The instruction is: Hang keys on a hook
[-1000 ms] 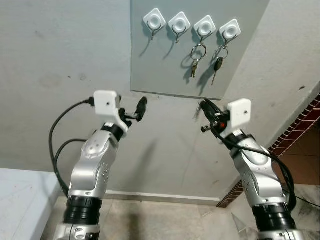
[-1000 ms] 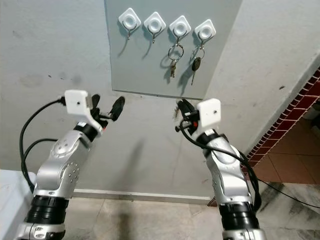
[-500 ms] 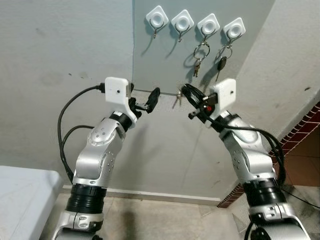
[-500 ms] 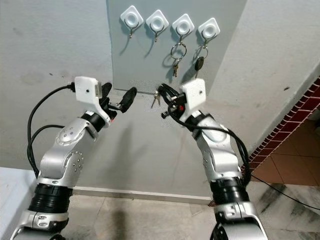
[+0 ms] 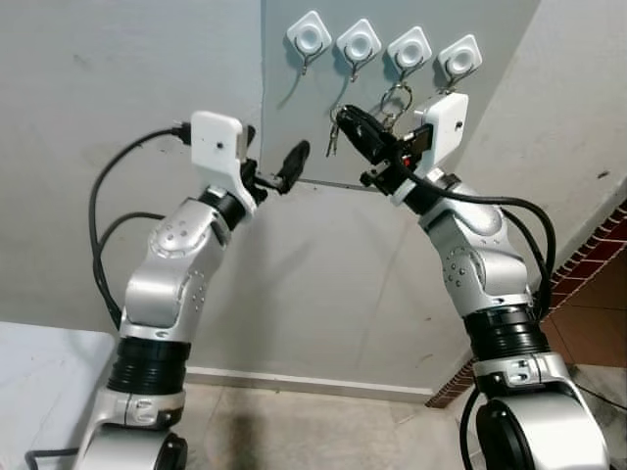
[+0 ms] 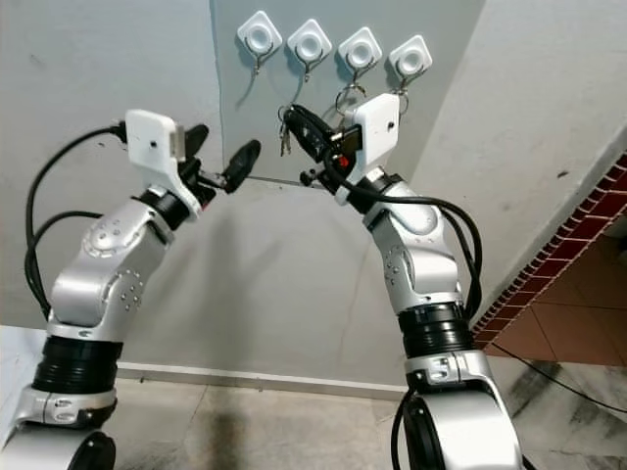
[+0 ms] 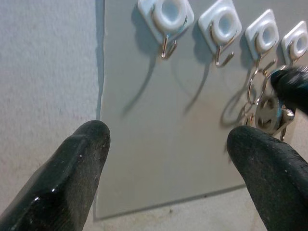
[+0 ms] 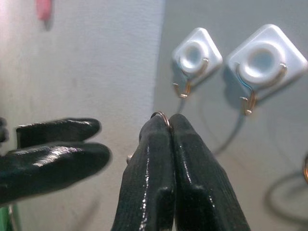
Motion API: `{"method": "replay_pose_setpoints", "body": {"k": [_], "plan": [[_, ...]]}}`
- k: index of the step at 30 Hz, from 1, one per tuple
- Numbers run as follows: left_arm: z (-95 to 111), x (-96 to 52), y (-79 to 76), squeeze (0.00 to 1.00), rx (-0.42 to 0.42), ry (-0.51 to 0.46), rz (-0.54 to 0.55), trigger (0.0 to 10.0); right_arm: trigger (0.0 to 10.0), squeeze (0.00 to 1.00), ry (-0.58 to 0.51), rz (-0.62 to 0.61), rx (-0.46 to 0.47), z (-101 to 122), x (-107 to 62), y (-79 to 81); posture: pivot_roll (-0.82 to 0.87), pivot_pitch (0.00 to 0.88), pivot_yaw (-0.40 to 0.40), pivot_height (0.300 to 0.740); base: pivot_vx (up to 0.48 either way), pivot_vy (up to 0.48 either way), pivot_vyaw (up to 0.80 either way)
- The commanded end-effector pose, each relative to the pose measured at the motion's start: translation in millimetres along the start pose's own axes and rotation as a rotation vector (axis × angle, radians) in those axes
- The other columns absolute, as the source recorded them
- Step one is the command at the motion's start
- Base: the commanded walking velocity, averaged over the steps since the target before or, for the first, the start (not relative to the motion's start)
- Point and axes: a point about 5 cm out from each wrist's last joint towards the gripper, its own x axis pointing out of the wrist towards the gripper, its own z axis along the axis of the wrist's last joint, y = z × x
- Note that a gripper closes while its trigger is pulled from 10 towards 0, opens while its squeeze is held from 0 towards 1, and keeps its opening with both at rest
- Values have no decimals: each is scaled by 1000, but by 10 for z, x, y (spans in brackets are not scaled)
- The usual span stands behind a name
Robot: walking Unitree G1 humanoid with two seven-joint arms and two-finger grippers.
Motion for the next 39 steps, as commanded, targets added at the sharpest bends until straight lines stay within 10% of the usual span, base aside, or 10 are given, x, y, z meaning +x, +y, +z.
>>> {"method": "replay_pose_setpoints", "body": {"k": [1, 39], "plan": [[98, 49, -41, 0, 12, -23, -35, 10000, 10000, 0, -43, -12, -6, 102, 48, -54, 19, 11, -86, 715, 0, 0, 0], [277, 137, -259, 0, -9, -78, -128, 10000, 10000, 0, -163, -217, 404, 100, 326, -260, 24, 7, -79, 715, 0, 0, 0]]}}
